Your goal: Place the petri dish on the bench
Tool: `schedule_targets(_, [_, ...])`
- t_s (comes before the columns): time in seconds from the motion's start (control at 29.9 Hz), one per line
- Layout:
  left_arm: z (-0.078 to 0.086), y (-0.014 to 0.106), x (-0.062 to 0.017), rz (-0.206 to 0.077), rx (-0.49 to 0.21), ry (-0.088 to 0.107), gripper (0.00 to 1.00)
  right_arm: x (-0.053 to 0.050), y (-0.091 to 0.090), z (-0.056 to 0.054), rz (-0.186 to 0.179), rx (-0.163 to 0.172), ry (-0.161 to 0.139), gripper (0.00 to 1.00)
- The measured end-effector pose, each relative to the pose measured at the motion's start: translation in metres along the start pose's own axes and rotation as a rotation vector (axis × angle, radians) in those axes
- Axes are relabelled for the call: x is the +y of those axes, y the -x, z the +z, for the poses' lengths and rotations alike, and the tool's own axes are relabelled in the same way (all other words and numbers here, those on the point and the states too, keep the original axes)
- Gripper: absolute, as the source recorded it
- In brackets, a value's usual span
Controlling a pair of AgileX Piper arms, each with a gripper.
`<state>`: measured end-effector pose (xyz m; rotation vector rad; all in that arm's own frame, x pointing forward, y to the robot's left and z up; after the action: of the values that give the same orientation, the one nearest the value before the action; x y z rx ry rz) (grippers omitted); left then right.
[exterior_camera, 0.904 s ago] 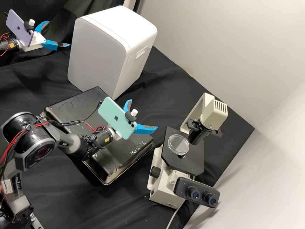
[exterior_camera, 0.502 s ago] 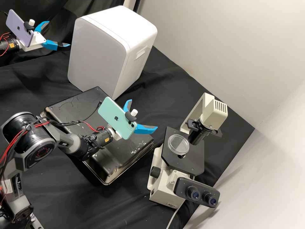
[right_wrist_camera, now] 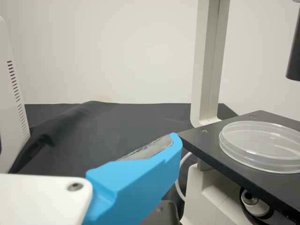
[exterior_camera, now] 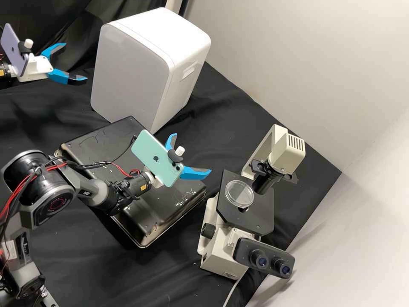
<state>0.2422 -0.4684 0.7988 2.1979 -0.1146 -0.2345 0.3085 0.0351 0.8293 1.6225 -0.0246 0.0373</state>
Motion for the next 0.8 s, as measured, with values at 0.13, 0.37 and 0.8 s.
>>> schedule_targets(0.13, [0.011,0.020,-0.0039,-0.006,-0.039,0.007,1.00,0.000,0.000,0.000,0.000,0.000,0.000,1.00])
schedule_targets(0.37, [0.030,0.050,-0.0070,-0.007,-0.123,0.008,1.00,0.000,0.000,0.000,0.000,0.000,0.000,1.00])
schedule_targets(0.8, [0.062,0.085,0.0006,0.058,-0.325,0.023,1.00,0.000,0.000,0.000,0.000,0.000,0.000,1.00])
